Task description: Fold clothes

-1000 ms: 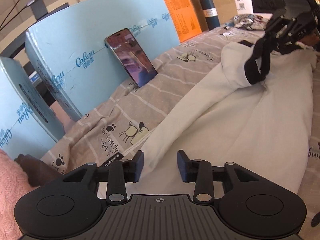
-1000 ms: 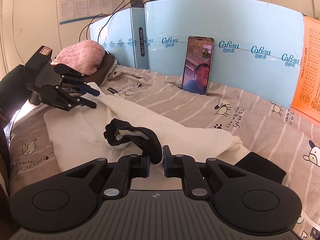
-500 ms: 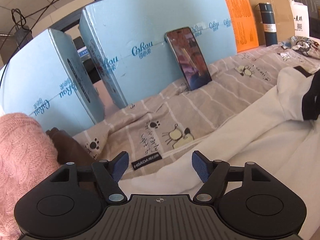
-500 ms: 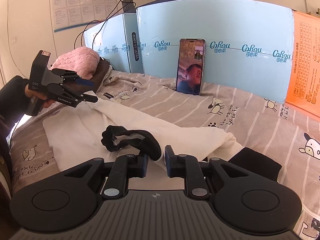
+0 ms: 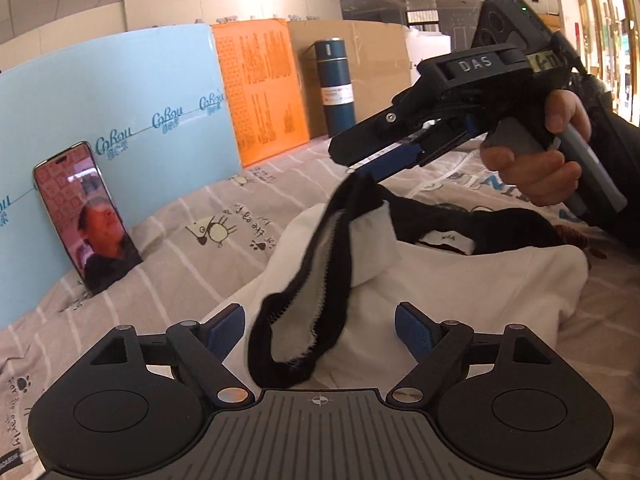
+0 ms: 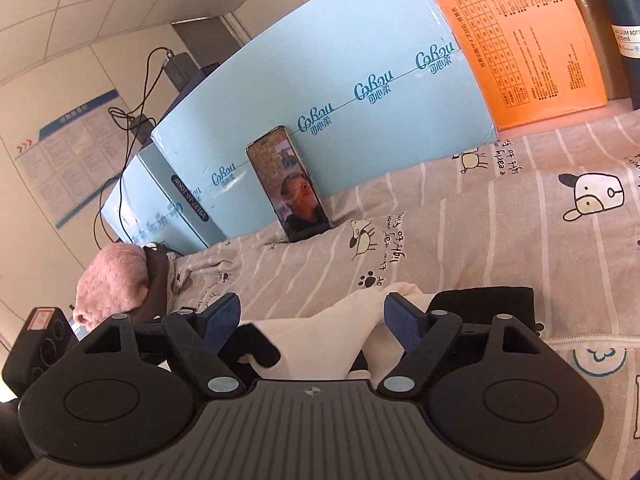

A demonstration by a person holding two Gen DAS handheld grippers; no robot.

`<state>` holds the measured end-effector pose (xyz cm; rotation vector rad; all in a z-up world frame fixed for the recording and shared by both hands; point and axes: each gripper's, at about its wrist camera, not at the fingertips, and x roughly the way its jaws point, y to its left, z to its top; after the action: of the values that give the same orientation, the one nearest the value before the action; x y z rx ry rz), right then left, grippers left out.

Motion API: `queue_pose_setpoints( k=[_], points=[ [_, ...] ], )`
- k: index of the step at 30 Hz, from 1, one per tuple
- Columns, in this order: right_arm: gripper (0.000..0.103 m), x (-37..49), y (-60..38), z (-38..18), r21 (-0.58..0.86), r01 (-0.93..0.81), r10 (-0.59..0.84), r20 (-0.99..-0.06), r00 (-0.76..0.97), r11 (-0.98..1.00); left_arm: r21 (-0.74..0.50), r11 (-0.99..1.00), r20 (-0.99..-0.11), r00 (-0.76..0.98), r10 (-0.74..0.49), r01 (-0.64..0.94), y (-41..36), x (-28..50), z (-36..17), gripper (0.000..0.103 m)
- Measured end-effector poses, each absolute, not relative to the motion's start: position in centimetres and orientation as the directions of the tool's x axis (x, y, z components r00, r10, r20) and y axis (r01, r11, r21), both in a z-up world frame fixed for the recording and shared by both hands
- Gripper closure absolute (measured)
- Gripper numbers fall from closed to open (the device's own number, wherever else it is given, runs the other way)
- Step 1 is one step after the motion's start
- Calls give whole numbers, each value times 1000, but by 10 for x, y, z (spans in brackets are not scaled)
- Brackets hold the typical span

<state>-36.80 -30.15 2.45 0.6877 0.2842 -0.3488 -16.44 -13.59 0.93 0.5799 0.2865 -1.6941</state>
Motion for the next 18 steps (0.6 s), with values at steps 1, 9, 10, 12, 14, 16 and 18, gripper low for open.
queue_pose_setpoints(
  k=[1,9,10,12,14,16,18],
  points=[
    [23,-367,-305,23,577,414,-225,-371,901,704,110,-193,-508,-112,-854,975,-136,-161,11,20],
    [40,-334,-322,7,551,569,-266,-535,802,610,107,-295,-491,-207,-846,949,-139,-174,11,67],
    [48,-330,-323,5,537,590,-275,-555,785,602,112,-300,-503,-206,-839,947,-142,-176,8,74],
    [74,-325,-322,1,502,614,-288,-582,761,608,97,-300,-509,-212,-834,949,-143,-174,6,93],
    [92,-323,-320,-1,470,629,-302,-597,743,619,60,-292,-486,-227,-844,955,-140,-167,11,95],
    [93,-329,-319,4,475,628,-319,-579,750,616,37,-283,-450,-237,-861,958,-134,-159,18,96],
    [93,-336,-315,10,469,631,-341,-562,753,618,36,-279,-424,-238,-874,960,-129,-155,26,96]
  ],
)
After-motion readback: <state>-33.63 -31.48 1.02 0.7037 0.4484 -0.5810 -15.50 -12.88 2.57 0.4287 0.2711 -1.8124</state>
